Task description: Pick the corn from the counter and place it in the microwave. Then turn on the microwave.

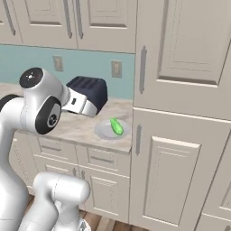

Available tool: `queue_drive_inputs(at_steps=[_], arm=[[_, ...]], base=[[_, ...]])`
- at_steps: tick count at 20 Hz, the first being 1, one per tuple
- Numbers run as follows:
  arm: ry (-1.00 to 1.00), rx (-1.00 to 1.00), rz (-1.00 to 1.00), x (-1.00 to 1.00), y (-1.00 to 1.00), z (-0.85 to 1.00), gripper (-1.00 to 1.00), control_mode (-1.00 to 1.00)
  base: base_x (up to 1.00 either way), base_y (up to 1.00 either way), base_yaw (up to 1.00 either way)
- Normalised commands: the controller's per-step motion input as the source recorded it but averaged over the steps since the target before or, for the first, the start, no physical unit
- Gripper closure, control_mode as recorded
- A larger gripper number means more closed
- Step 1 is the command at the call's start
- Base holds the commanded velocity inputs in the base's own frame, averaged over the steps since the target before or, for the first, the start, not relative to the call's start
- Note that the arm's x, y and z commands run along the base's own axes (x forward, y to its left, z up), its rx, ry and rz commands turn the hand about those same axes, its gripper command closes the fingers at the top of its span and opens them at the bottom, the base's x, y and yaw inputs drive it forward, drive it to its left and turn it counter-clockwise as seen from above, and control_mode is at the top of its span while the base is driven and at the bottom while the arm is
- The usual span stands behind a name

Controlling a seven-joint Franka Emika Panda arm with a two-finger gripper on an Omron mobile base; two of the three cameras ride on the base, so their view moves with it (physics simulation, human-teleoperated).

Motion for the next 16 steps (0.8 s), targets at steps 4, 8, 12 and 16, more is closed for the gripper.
queue_drive_inputs(at_steps=[4,8,12,16], arm=[[0.0,0.0,0.0,0.0,0.0,0.0,-1.0,1.0],[0.0,0.0,0.0,0.0,0.0,0.0,-1.0,1.0],[0.0,0.0,0.0,0.0,0.0,0.0,-1.0,1.0],[0.0,0.0,0.0,0.0,0.0,0.0,-1.0,1.0]], base=[[0.34,0.29,-0.09],[0.31,0.27,-0.09],[0.31,0.29,-0.09],[0.33,0.32,-0.09]])
